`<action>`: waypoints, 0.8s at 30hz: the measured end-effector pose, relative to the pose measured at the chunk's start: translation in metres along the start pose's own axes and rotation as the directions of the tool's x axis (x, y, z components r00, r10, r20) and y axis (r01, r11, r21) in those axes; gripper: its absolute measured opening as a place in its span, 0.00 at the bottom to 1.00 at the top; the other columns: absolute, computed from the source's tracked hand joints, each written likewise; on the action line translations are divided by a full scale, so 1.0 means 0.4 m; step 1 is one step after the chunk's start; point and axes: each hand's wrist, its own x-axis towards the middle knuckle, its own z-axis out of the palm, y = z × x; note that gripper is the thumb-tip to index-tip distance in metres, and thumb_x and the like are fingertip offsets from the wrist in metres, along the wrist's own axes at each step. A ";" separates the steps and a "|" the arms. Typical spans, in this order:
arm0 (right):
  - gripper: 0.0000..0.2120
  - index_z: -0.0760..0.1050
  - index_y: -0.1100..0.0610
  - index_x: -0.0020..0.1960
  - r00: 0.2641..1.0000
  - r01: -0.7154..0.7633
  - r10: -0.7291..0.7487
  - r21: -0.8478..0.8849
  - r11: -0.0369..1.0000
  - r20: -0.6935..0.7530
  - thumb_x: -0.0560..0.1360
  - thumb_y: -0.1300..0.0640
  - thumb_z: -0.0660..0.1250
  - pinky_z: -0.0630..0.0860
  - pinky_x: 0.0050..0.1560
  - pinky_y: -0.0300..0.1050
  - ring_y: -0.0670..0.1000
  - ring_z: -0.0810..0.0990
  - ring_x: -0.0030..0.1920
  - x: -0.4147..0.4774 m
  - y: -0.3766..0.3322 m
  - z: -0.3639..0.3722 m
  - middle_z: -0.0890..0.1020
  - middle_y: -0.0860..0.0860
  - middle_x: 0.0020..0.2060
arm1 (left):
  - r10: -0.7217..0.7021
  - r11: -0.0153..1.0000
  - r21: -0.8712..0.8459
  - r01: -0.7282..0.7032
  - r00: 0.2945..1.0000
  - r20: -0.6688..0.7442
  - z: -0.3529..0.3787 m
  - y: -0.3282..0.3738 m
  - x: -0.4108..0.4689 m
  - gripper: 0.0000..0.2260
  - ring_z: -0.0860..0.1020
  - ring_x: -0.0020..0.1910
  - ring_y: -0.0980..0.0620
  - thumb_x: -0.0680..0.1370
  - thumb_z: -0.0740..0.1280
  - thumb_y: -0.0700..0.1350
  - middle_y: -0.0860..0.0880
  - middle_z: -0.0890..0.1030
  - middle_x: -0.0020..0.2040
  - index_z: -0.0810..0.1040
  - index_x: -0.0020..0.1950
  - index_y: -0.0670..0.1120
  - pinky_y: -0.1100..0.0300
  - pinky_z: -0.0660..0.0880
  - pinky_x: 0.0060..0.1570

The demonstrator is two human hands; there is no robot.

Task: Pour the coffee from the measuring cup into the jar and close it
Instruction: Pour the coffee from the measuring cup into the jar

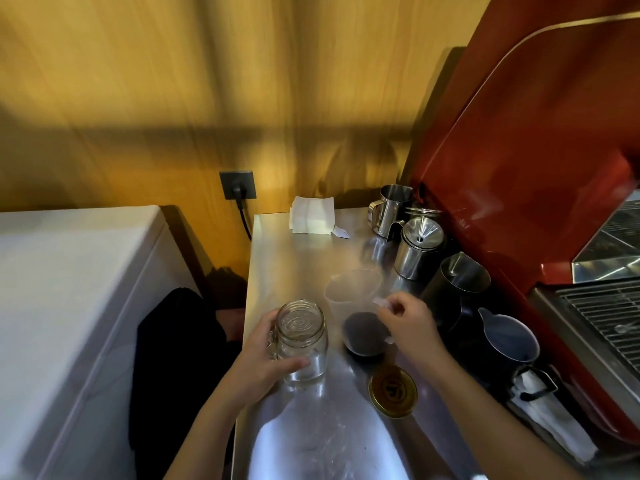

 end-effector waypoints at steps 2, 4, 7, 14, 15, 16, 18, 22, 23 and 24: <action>0.11 0.69 0.60 0.34 1.000 0.018 -0.016 0.082 0.997 -0.016 0.73 0.61 0.67 0.69 0.37 0.50 0.54 0.71 0.34 0.012 -0.008 -0.003 0.72 0.56 0.30 | 0.013 1.000 0.005 -0.013 1.000 -0.003 0.001 0.001 -0.001 0.35 0.77 0.60 0.60 0.57 0.78 0.55 0.55 0.77 0.61 0.69 0.61 0.60 0.64 0.72 0.61; 0.10 0.70 0.59 0.34 1.000 0.028 -0.028 0.102 0.994 0.000 0.72 0.62 0.67 0.71 0.40 0.50 0.54 0.73 0.37 0.025 -0.009 -0.008 0.74 0.55 0.32 | 0.020 1.000 0.009 -0.020 1.000 -0.010 0.003 0.004 -0.002 0.35 0.76 0.61 0.60 0.57 0.78 0.56 0.55 0.77 0.61 0.68 0.62 0.60 0.66 0.71 0.61; 0.07 0.72 0.62 0.37 0.997 0.032 -0.040 0.132 0.991 0.058 0.72 0.63 0.68 0.70 0.40 0.47 0.52 0.73 0.37 0.038 -0.007 -0.016 0.74 0.54 0.32 | 0.034 0.999 0.031 -0.033 0.999 -0.024 0.005 0.006 -0.007 0.35 0.75 0.59 0.66 0.60 0.79 0.53 0.54 0.76 0.62 0.67 0.63 0.59 0.74 0.70 0.58; 0.07 0.73 0.62 0.36 0.988 -0.067 0.023 0.296 0.953 0.150 0.72 0.65 0.68 0.69 0.43 0.46 0.54 0.75 0.41 0.057 0.007 -0.034 0.78 0.57 0.35 | 0.022 0.999 0.028 -0.021 0.999 -0.033 0.003 -0.001 -0.008 0.32 0.76 0.58 0.67 0.62 0.78 0.47 0.53 0.76 0.61 0.68 0.62 0.57 0.75 0.69 0.56; 0.08 0.71 0.62 0.35 0.988 -0.061 0.012 0.318 0.946 0.152 0.72 0.65 0.67 0.69 0.44 0.46 0.53 0.75 0.41 0.055 0.010 -0.035 0.78 0.56 0.35 | 0.022 0.999 0.029 -0.021 0.999 -0.031 0.002 -0.002 -0.007 0.33 0.76 0.58 0.67 0.62 0.78 0.48 0.52 0.76 0.61 0.68 0.62 0.57 0.75 0.70 0.56; 0.09 0.71 0.61 0.34 0.989 -0.042 -0.007 0.326 0.945 0.148 0.72 0.65 0.67 0.69 0.43 0.46 0.53 0.75 0.41 0.053 0.013 -0.036 0.78 0.56 0.35 | 0.022 0.999 0.031 -0.021 0.999 -0.031 0.002 -0.001 -0.007 0.33 0.76 0.58 0.66 0.62 0.78 0.49 0.52 0.76 0.62 0.68 0.63 0.57 0.74 0.70 0.56; 0.08 0.73 0.64 0.37 0.992 0.014 -0.051 0.306 0.952 0.113 0.73 0.61 0.66 0.68 0.41 0.46 0.53 0.75 0.40 0.049 0.015 -0.038 0.77 0.56 0.35 | 0.023 0.999 0.032 -0.021 0.999 -0.037 0.003 -0.001 -0.008 0.34 0.76 0.59 0.65 0.61 0.78 0.49 0.51 0.77 0.62 0.68 0.63 0.57 0.74 0.70 0.57; 0.05 0.77 0.52 0.39 0.989 0.106 -0.134 0.343 0.933 0.059 0.73 0.53 0.66 0.71 0.40 0.45 0.53 0.76 0.42 0.048 -0.001 -0.054 0.79 0.54 0.39 | 0.018 0.999 0.029 -0.016 0.999 -0.044 0.006 -0.004 -0.010 0.34 0.76 0.61 0.62 0.61 0.78 0.49 0.51 0.76 0.63 0.68 0.64 0.56 0.73 0.69 0.58; 0.06 0.78 0.51 0.40 0.986 0.110 -0.147 0.370 0.922 0.074 0.72 0.48 0.67 0.71 0.41 0.45 0.53 0.76 0.44 0.048 -0.012 -0.059 0.79 0.54 0.40 | 0.017 0.999 0.029 -0.016 0.999 -0.049 0.006 -0.004 -0.010 0.35 0.75 0.61 0.61 0.62 0.78 0.48 0.51 0.76 0.63 0.67 0.65 0.55 0.72 0.69 0.59; 0.11 0.78 0.51 0.42 0.985 0.108 -0.151 0.394 0.913 0.080 0.69 0.43 0.68 0.71 0.43 0.45 0.53 0.76 0.45 0.050 -0.021 -0.065 0.79 0.54 0.41 | 0.016 0.999 0.030 -0.014 0.999 -0.052 0.007 -0.004 -0.010 0.36 0.75 0.62 0.60 0.62 0.78 0.48 0.50 0.76 0.64 0.67 0.66 0.55 0.71 0.69 0.60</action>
